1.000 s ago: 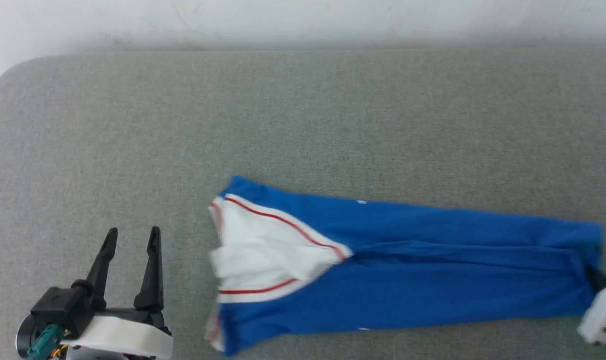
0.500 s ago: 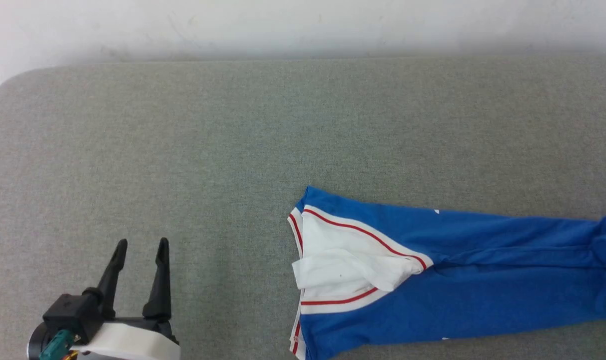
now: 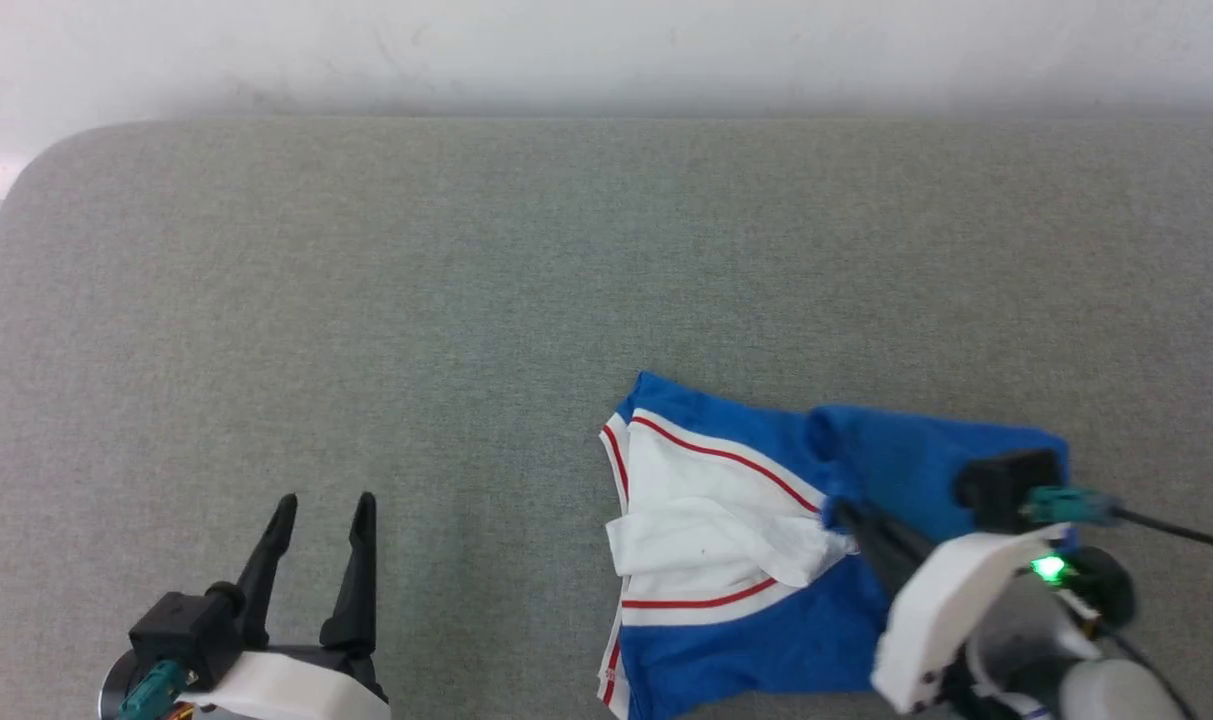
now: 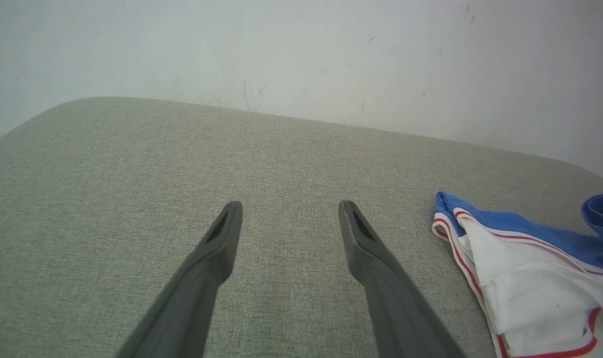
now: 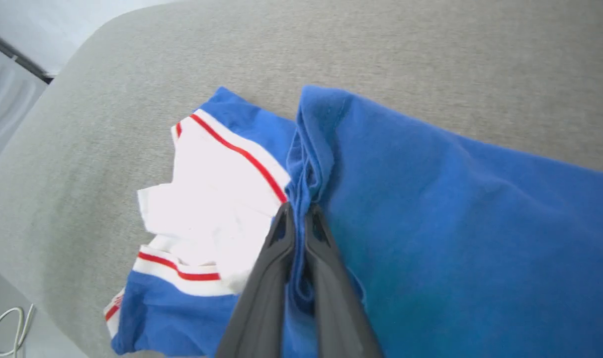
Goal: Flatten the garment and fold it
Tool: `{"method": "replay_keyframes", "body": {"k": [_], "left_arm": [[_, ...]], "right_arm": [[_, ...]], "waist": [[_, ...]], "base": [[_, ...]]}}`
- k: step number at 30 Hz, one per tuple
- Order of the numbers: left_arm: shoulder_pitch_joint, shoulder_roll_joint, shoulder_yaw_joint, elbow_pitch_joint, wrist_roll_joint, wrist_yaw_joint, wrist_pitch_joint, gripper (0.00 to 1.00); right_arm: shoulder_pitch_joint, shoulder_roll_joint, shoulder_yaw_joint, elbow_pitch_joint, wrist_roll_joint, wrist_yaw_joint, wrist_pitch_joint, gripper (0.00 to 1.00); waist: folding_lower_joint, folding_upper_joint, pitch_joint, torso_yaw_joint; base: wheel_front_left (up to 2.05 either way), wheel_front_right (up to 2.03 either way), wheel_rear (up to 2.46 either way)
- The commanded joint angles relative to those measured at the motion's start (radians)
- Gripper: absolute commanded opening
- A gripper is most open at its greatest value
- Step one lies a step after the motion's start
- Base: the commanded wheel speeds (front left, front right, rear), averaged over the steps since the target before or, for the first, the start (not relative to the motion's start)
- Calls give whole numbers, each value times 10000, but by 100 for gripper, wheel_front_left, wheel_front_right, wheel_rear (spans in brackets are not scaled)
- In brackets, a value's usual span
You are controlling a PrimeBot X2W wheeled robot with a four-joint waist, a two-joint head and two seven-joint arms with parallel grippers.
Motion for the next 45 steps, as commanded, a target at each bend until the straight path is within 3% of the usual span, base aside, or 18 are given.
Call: {"method": "replay_keyframes", "body": {"k": [1,11,21,22,23,24,25,30,35,45], "left_arm": [[-183,-83,-12,60,-32,-50,-49,100],[-340,-324,-200,457,-50,-287,-49,100],[-411,-422,-279,732,-97,-413,-49,100],[-428,-434,-293,757,-103,-419,-49,100],[-441,-445,-306,782,-113,-426,-49,100],[-451,-456,-319,808,-125,-435,-49,100],[-459,-465,-332,832,-137,-442,-49,100],[-423,-454,-311,907,-224,-453,-49,100],[-351,-386,-246,894,-298,-436,-41,100],[-345,-331,-190,781,-368,-425,-42,100]], "right_arm": [[-174,54,195,-89,58,-9,-47,0],[-1286,188,2108,908,784,-9,-606,0],[-2278,191,2980,3746,1099,-9,-1662,1],[-2373,191,3044,4086,1106,-9,-1740,7],[-2456,191,3095,4432,1142,-9,-1786,20],[-2547,192,3138,4774,1095,-9,-1819,41],[-2632,192,3169,5069,1015,-9,-1855,100],[-2983,192,3452,5465,1305,-9,-2333,100],[-3137,192,3182,4771,1354,-9,-2431,100],[-1062,190,-432,1401,-1198,-9,-1131,100]], "waist": [[0,0,-24,80],[0,0,-189,564],[0,0,-312,904],[0,0,-320,921],[0,0,-331,935],[0,0,-344,945],[0,0,-359,951],[0,0,-395,778],[0,0,-367,437],[0,0,-111,1]], "base": [[0,0,0],[0,0,0],[0,0,0],[0,0,0],[0,0,0],[0,0,0],[0,0,0],[0,0,0],[0,0,0],[0,0,0]]}}
